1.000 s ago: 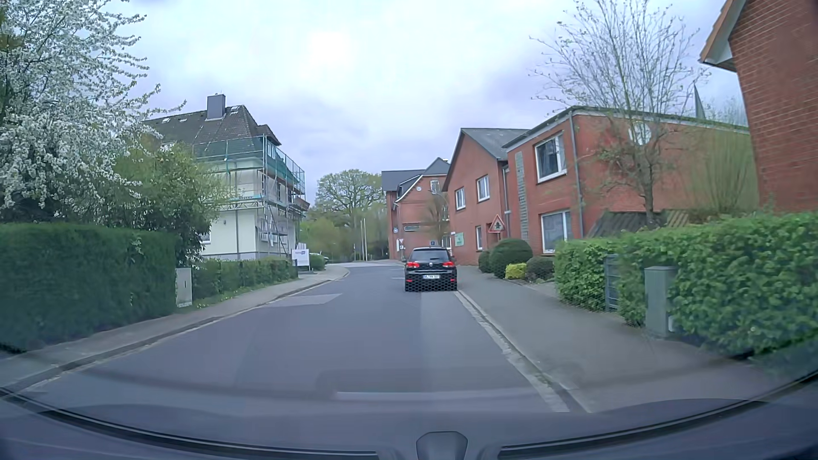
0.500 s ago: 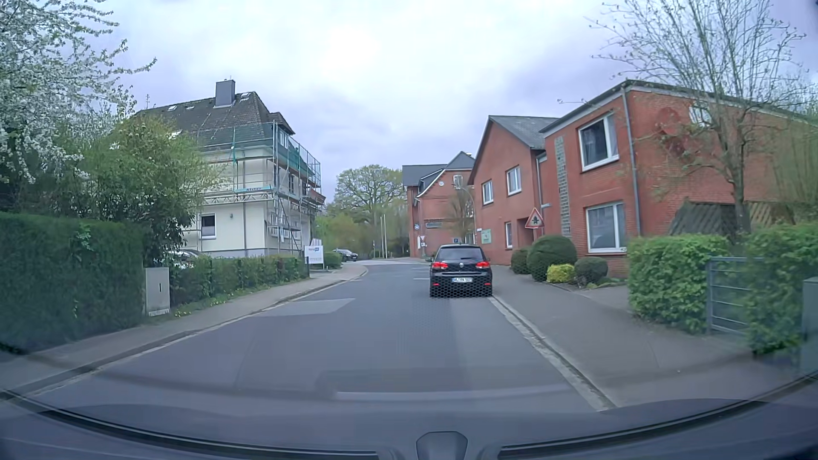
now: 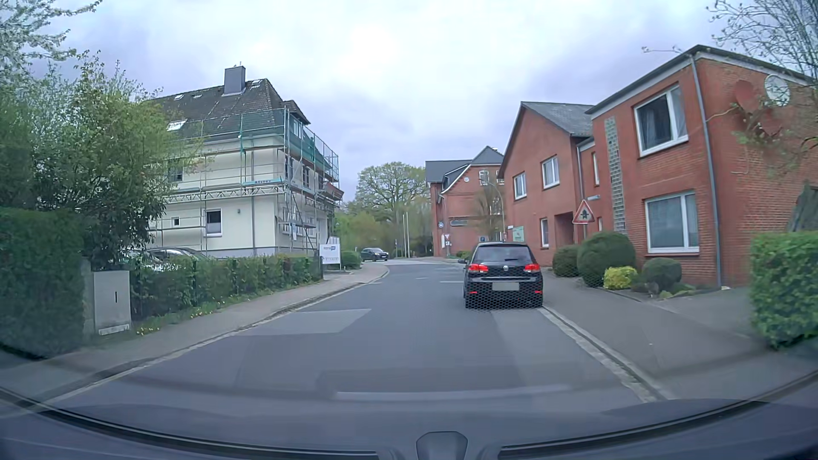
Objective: Follow the waypoints while adhering to traffic rules and regulations
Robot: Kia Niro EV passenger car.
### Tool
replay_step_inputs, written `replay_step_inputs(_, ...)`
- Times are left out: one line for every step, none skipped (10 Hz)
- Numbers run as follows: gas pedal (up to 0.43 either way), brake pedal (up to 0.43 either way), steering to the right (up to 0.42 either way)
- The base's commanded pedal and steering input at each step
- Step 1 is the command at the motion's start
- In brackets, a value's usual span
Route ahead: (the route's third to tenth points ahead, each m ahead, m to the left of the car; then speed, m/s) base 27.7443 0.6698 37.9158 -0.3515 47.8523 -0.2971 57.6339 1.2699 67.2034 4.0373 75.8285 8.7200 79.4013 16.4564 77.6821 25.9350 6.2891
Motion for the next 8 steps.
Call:
replay_step_inputs(0.138,0.0,-0.057)
replay_step_inputs(0.13,0.0,-0.051)
replay_step_inputs(0.11,0.0,-0.047)
replay_step_inputs(0.079,0.0,-0.044)
replay_step_inputs(0.067,0.0,-0.039)
replay_step_inputs(0.047,0.0,-0.033)
replay_step_inputs(0.039,0.0,-0.025)
replay_step_inputs(0.039,0.0,-0.012)
